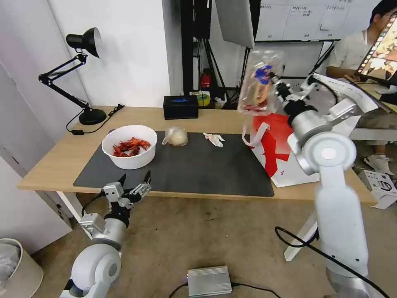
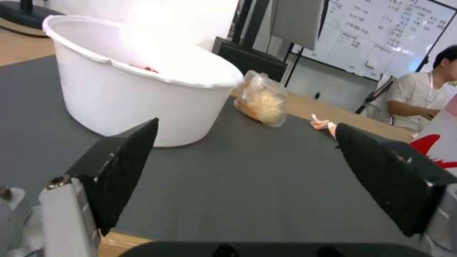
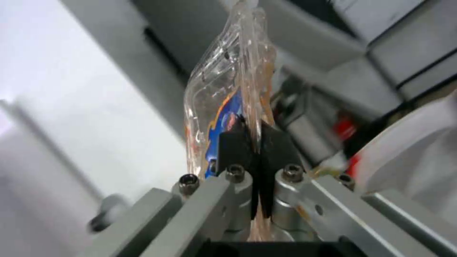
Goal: Pick up the trash from the table and place it into the takeout bag.
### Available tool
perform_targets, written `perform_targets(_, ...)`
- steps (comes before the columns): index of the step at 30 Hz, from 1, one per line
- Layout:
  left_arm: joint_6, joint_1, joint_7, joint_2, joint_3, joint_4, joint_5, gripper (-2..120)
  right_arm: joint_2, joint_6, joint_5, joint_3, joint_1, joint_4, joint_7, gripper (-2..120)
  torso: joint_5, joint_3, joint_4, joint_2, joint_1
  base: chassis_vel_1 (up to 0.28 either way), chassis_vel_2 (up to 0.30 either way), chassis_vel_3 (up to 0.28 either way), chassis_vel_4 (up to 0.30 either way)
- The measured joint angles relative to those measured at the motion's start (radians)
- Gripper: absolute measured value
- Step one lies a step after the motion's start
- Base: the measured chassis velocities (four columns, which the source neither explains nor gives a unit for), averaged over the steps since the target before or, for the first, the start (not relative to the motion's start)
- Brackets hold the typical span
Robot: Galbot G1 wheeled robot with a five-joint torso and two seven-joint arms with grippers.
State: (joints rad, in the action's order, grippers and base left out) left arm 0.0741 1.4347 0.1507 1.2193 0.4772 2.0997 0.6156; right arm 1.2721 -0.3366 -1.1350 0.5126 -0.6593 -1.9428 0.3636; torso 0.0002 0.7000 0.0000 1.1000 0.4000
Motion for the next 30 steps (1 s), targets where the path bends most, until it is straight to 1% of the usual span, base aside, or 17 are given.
perform_targets(1, 0.0, 0.0, 0.0, 0.0, 0.0, 0.0, 0.0, 100, 0.0, 0.0, 0.0, 0.0, 0.0, 0.0, 0.0, 0, 0.0, 0.0, 0.0, 0.0, 0.0, 0.0, 0.0, 0.0, 0.0)
perform_targets(3, -0.001, -0.001, 0.002, 0.004, -0.005, -0.003, 0.0, 100, -0.008, 0.033, 0.068, 0.005, -0.011, 0.002, -0.007, 0, 0.0, 0.0, 0.0, 0.0, 0.0, 0.0, 0.0, 0.0, 0.0)
perform_targets(5, -0.001, -0.001, 0.002, 0.004, -0.006, -0.003, 0.0, 100, -0.009, 0.038, 0.078, 0.006, -0.012, 0.002, -0.007, 0, 0.0, 0.0, 0.0, 0.0, 0.0, 0.0, 0.0, 0.0, 0.0)
perform_targets(8, -0.002, -0.003, 0.004, 0.008, -0.012, -0.006, -0.001, 100, -0.02, 0.075, 0.18, 0.008, -0.018, 0.014, -0.004, 0, -0.0002, 0.0, 0.0, 0.0, 0.0, 0.0, 0.0, 0.0, 0.0)
perform_targets(9, -0.002, -0.003, 0.004, 0.008, -0.012, -0.006, -0.001, 100, -0.02, 0.075, 0.18, 0.008, -0.018, 0.014, -0.004, 0, -0.0002, 0.0, 0.0, 0.0, 0.0, 0.0, 0.0, 0.0, 0.0)
perform_targets(11, -0.004, -0.004, 0.005, 0.01, -0.013, -0.007, 0.0, 100, -0.026, 0.093, 0.244, 0.008, -0.016, 0.028, 0.002, 0, -0.0001, 0.0, -0.0001, 0.0, 0.0, 0.0, 0.0, 0.0, 0.0)
perform_targets(13, -0.004, -0.004, 0.005, 0.01, -0.014, -0.007, 0.0, 100, -0.027, 0.098, 0.264, 0.008, -0.015, 0.033, 0.006, 0, -0.0001, 0.0, 0.0, 0.0, 0.0, 0.0, 0.0, 0.0, 0.0)
perform_targets(14, -0.004, -0.003, 0.008, 0.014, -0.015, -0.007, 0.0, 100, -0.031, 0.113, 0.312, 0.012, -0.011, 0.05, 0.009, 0, -0.0001, 0.0, 0.0, 0.0, 0.0, 0.0, 0.0, 0.0, 0.0)
perform_targets(18, -0.005, -0.004, 0.025, 0.021, -0.018, -0.007, 0.006, 100, -0.037, 0.12, 0.372, 0.022, -0.006, 0.075, 0.016, 0, -0.0001, 0.0, 0.0, 0.0, 0.0, 0.0, 0.0, 0.0, 0.0)
perform_targets(22, -0.006, -0.005, 0.027, 0.023, -0.02, -0.008, 0.009, 100, -0.041, 0.122, 0.4, 0.027, -0.002, 0.099, 0.023, 0, 0.0, 0.0, 0.0, 0.0, 0.0, 0.0, 0.0, 0.0, 0.0)
perform_targets(30, -0.007, -0.005, 0.028, 0.028, -0.023, -0.007, 0.011, 100, -0.041, 0.121, 0.387, 0.035, -0.012, 0.112, 0.038, 0, -0.0002, 0.0, -0.0001, 0.0, 0.0, 0.0, 0.0, 0.0, 0.0)
